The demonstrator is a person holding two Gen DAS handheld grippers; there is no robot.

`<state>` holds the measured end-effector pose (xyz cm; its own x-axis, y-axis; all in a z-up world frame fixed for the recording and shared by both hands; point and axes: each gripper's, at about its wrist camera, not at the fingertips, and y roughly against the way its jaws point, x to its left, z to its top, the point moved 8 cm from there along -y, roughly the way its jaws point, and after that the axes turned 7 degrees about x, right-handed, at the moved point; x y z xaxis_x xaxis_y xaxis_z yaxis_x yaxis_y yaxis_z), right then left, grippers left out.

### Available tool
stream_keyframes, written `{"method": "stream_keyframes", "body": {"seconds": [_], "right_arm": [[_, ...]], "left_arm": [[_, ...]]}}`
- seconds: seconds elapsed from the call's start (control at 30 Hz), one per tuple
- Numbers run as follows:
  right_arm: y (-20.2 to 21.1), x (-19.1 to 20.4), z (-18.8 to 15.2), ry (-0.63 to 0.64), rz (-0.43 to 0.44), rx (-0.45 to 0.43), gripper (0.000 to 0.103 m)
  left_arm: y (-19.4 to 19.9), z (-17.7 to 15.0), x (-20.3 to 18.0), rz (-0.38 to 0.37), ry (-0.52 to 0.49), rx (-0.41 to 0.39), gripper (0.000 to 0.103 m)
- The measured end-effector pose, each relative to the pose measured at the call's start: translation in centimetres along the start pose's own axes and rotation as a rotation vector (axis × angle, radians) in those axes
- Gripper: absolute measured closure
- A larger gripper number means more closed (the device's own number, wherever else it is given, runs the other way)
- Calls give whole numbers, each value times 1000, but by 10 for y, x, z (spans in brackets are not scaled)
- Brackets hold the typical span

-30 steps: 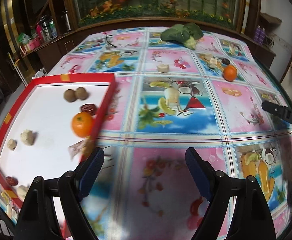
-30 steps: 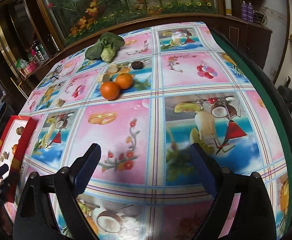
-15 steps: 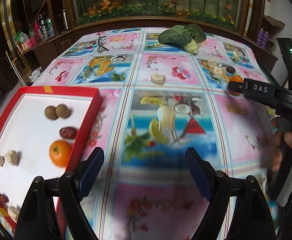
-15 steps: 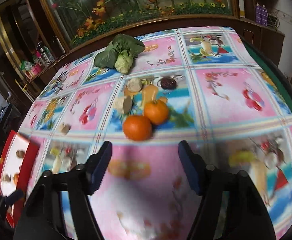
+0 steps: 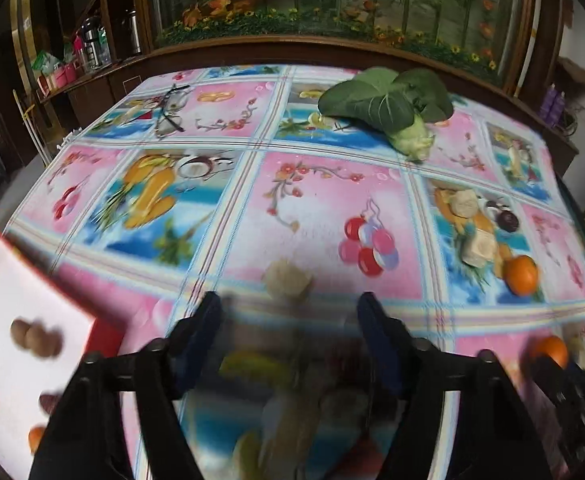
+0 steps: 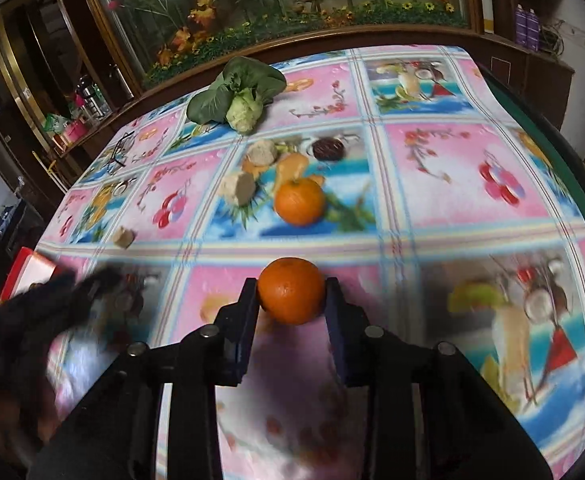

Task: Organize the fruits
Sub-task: 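Grasp an orange with the right tool while the left tool grasps a beige bread-like biscuit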

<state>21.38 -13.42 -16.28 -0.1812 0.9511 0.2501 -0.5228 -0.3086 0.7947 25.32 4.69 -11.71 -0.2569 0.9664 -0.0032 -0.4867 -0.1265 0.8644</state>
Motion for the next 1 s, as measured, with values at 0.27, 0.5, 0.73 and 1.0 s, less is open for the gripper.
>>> {"method": "stream_keyframes", "body": {"seconds": [0.27, 0.5, 0.73, 1.0], "right_arm": [[0, 2, 1, 11, 30, -3, 69], [6, 8, 0, 36, -7, -18, 69], [34, 29, -18, 74, -61, -44, 69], [59, 49, -50, 69, -136, -117, 69]], "left_arm": [[16, -20, -11, -49, -53, -26, 79], [59, -68, -18, -113, -109, -27, 79], [89, -100, -16, -154, -134, -68, 79], [107, -103, -4, -198, -85, -183, 79]]}}
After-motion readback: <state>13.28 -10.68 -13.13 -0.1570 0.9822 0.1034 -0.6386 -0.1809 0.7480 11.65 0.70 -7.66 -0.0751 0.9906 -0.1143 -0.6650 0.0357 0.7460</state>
